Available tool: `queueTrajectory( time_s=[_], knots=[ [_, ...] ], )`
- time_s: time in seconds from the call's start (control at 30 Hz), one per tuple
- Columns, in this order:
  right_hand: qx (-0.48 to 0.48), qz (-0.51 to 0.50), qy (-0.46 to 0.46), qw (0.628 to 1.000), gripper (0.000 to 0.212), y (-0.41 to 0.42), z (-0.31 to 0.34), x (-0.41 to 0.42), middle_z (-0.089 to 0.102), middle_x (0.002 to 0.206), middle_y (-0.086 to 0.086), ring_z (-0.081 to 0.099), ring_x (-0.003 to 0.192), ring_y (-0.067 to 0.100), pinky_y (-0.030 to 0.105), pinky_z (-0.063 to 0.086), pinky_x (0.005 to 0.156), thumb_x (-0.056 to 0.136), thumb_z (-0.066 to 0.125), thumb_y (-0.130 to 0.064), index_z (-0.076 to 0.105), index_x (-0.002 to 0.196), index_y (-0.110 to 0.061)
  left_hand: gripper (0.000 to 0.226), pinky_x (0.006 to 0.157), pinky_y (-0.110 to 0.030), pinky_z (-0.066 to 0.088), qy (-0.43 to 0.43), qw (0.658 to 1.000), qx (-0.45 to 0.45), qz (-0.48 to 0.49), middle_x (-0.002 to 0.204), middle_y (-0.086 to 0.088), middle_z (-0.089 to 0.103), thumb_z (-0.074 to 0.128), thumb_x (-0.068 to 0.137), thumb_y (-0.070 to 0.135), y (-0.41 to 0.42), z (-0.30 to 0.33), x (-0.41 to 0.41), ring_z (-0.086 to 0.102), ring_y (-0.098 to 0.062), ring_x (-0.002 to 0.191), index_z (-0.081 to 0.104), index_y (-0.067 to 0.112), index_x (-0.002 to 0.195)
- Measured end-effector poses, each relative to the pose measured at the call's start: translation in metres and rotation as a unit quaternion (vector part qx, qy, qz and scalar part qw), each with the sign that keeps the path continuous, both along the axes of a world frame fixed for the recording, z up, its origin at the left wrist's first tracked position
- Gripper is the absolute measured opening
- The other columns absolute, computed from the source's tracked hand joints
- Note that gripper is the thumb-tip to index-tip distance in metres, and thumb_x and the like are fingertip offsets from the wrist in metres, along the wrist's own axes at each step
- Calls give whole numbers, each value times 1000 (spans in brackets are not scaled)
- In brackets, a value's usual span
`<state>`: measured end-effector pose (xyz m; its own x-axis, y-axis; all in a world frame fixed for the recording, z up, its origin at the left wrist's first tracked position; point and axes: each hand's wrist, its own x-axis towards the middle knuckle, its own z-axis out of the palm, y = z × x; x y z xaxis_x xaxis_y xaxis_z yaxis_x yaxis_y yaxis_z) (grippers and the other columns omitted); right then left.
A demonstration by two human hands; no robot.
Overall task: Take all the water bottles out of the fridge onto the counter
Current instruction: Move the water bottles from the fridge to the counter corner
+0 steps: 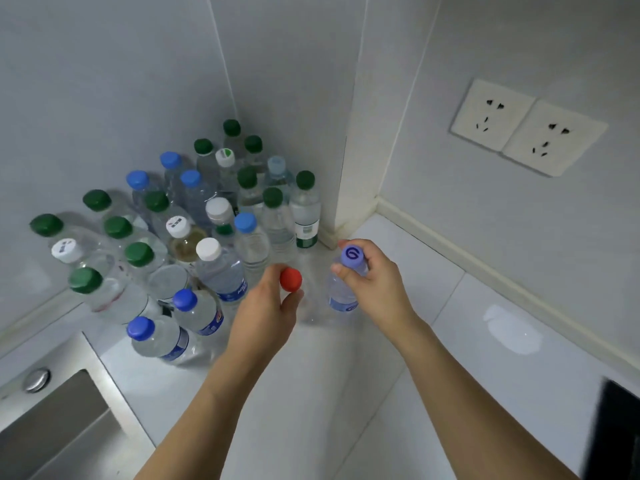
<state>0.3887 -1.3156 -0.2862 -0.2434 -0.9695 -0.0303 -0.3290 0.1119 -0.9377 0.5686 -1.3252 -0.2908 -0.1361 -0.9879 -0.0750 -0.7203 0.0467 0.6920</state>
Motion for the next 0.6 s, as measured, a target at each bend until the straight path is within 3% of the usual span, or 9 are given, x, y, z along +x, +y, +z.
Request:
queueTrajectory(
  time_s=[0.27,0.43,0.6],
  knots=[
    [7,40,15,999,25,-63,-22,13,60,95,-26,54,92,-14,3,45,74,86,71,-27,55,105,-34,28,69,-37,53,4,1000,-13,26,94,2,66,61,94,27,-34,-21,-4,63,-18,76,48,22,119],
    [7,49,34,998,34,-82,-32,20,62,110,-15,56,99,-2,8,46,86,87,70,-28,57,118,-25,27,66,-37,52,8,999,-32,40,90,3,66,59,95,29,-40,-29,-8,63,-18,77,47,24,118],
    [-10,53,37,998,34,-86,-39,19,62,113,-11,55,100,-4,3,43,86,88,68,-25,56,120,-21,24,62,-41,53,6,996,-84,21,88,2,66,61,93,23,-43,-38,-12,63,-20,75,48,22,114]
  ],
)
